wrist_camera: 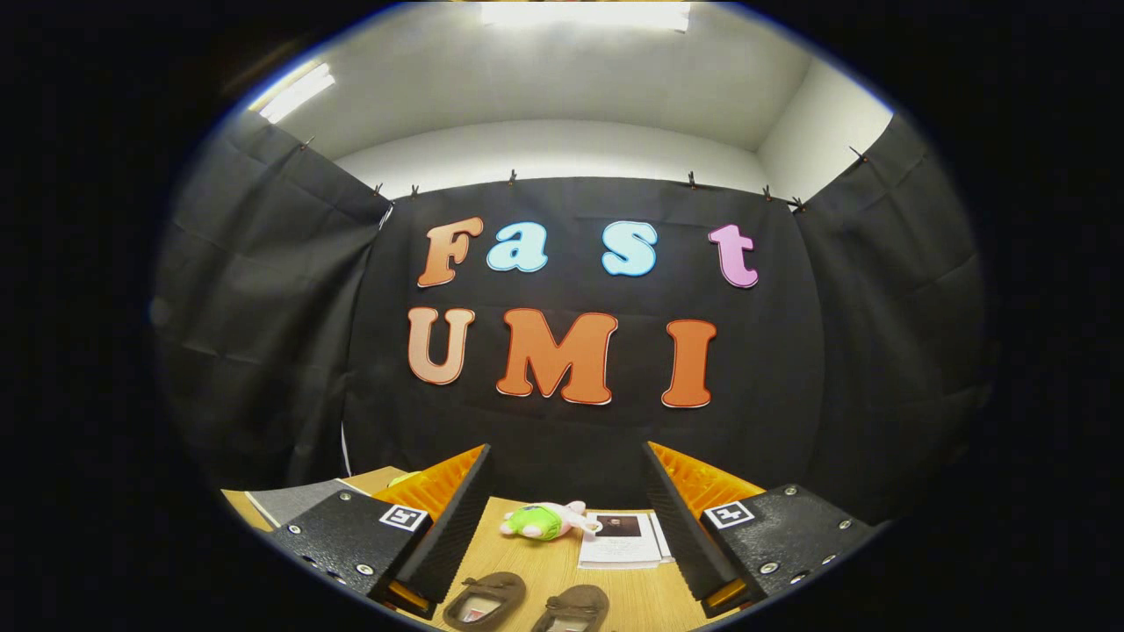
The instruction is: Open the storage box then place both shoes into the box .Put the left shoe in first, then the right shoe, with the right side of both shoes facing outward in a uniform manner.
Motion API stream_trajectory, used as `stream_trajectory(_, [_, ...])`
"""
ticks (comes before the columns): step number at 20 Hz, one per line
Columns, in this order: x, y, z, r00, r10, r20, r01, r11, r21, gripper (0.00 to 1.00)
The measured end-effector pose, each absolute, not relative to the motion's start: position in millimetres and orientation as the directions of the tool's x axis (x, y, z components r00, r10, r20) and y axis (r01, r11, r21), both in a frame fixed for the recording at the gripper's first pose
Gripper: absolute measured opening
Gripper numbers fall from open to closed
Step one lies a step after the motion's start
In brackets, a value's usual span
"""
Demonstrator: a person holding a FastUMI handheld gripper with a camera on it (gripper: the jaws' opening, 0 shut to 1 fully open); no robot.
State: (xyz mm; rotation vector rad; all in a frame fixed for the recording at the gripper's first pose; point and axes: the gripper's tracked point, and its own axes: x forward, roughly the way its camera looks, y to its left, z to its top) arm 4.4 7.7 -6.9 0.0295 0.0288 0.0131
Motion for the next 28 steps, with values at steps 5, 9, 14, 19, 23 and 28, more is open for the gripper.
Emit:
stream_trajectory(5, [5.5, 21.3, -13.0, 0.998, 0.046, -0.049, -0.043, 0.998, 0.048, 0.98])
stream_trajectory(9, [7.7, 39.3, -29.0, 0.990, 0.105, -0.091, -0.095, 0.989, 0.111, 0.98])
stream_trajectory(14, [8.8, 71.2, -70.1, 0.956, 0.216, -0.201, -0.173, 0.962, 0.212, 0.98])
stream_trajectory(19, [10.8, 122.1, -109.0, 0.881, 0.370, -0.294, -0.267, 0.903, 0.336, 0.98])
stream_trajectory(23, [10.7, 149.1, -150.7, 0.800, 0.449, -0.398, -0.218, 0.835, 0.505, 0.98])
stream_trajectory(28, [4.0, 193.6, -181.5, 0.686, 0.592, -0.422, -0.208, 0.716, 0.666, 0.98])
